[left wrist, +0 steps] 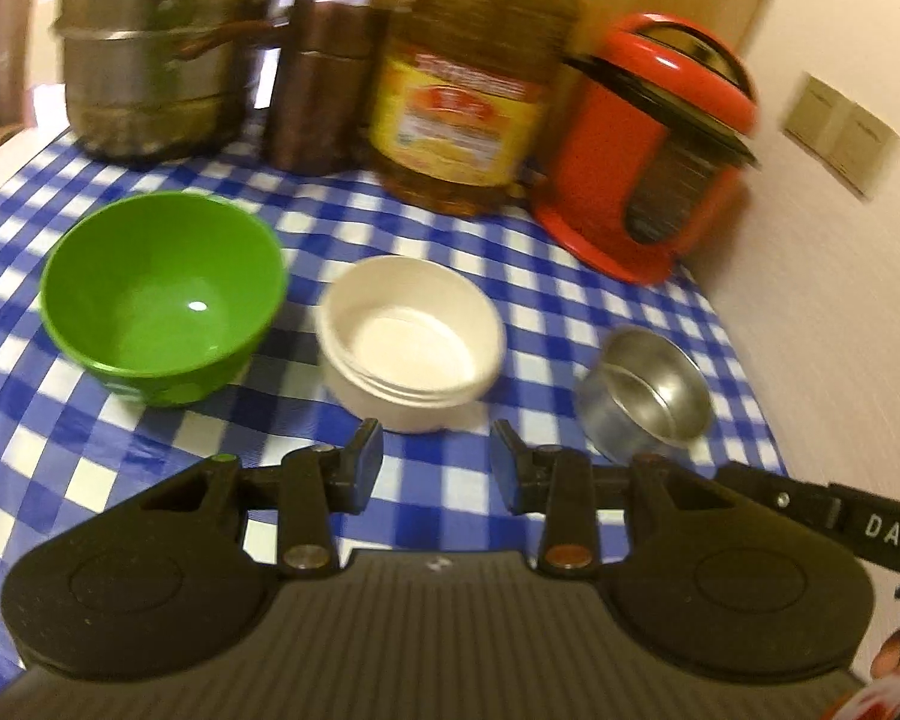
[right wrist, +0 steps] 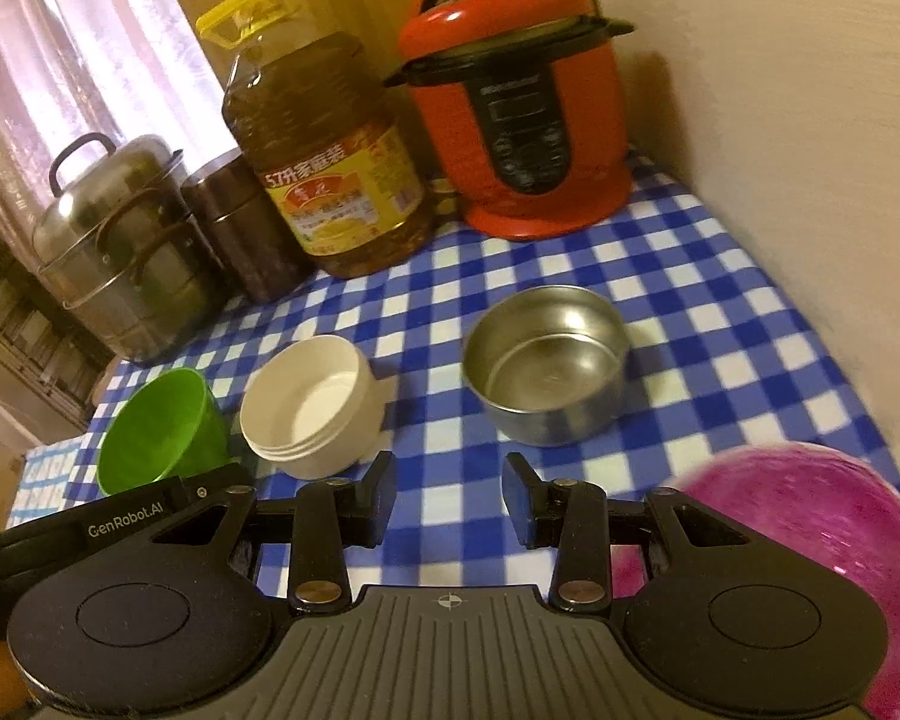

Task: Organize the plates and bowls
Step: 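Move the right gripper to the rim of the cream-white bowl, then close the right gripper on the cream-white bowl rim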

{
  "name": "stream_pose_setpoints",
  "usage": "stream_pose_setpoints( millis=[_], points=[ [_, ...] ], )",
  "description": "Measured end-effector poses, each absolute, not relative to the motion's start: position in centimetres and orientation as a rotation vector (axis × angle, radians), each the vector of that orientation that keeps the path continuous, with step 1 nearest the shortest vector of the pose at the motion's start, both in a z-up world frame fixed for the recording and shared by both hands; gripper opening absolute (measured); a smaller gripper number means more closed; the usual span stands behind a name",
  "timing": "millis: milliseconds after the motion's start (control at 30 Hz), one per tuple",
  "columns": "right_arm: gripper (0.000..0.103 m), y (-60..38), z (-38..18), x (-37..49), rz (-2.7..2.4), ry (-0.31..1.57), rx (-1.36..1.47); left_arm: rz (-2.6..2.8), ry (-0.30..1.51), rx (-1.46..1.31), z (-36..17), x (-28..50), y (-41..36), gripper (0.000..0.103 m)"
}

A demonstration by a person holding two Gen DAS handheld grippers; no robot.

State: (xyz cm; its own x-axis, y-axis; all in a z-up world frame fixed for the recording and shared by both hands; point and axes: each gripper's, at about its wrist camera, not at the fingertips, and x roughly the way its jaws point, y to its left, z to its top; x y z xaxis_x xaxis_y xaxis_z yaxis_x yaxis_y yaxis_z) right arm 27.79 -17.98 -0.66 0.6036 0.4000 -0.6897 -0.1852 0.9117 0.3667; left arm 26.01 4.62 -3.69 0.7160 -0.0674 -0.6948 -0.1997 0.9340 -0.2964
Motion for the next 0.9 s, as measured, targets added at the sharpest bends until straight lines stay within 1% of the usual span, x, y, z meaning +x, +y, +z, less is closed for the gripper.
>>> stream_pose_setpoints(
  millis=[400,900],
  points=[
    [0.039,-13.7,-4.8,33.8,0.434,0.882,0.323,0.194,0.693,-0.549,-8.4,28.7,8.1,0.035],
    [0.039,-10.2,-8.8,38.9,0.47,0.933,0.372,0.215,0.679,-0.653,-10.8,30.5,8.6,0.032]
  ],
)
